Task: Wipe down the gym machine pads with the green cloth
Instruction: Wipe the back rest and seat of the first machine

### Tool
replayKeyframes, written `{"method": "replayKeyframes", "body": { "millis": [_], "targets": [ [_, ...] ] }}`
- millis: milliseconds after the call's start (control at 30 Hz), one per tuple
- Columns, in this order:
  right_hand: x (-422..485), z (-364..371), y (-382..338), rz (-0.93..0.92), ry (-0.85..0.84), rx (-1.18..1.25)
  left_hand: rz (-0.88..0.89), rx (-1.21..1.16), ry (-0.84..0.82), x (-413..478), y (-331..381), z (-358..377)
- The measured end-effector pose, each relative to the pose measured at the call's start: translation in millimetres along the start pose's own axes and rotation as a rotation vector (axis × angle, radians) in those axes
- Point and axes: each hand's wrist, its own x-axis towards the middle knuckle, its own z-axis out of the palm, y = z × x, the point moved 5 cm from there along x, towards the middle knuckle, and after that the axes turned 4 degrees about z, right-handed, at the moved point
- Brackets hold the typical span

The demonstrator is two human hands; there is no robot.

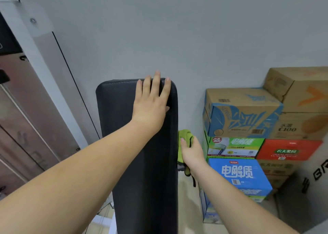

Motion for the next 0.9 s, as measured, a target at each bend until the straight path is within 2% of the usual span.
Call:
{"method": "replayKeyframes", "body": {
  "millis": [67,133,233,333,467,567,667,767,833,900],
  "targets": [
    [3,-8,-51,-0.130,0.051,0.077,0.025,-0.018,0.018,-17,12,2],
    [5,-12,-88,-0.245,0.084,0.103,0.052,-0.065,-0.032,-37,19,11],
    [8,-5,-82,-0.322,0.125,0.025,0.065,-0.038,-0.118,-53,23,29],
    [11,10,-12,-0.211,0.103,-0.043,0.071,0.029,-0.156,-49,25,42],
    [-4,19,95,0.121,-0.070,-0.121,0.056,0.058,-0.161,-47,26,48],
    [-11,15,107,0.197,-0.076,-0.077,0.054,0.072,-0.162,-51,26,52],
    [1,1,27,0.008,0.049,0.043,0.056,0.076,-0.158,-51,28,51],
    [1,-6,-53,-0.233,0.130,0.052,0.038,0.072,-0.161,-50,29,49],
    [-1,-2,-53,-0.310,0.198,-0.052,0.042,0.072,-0.159,-49,31,49],
    [-5,7,-17,-0.302,0.231,-0.140,0.042,0.090,-0.163,-48,31,47]
  ]
}}
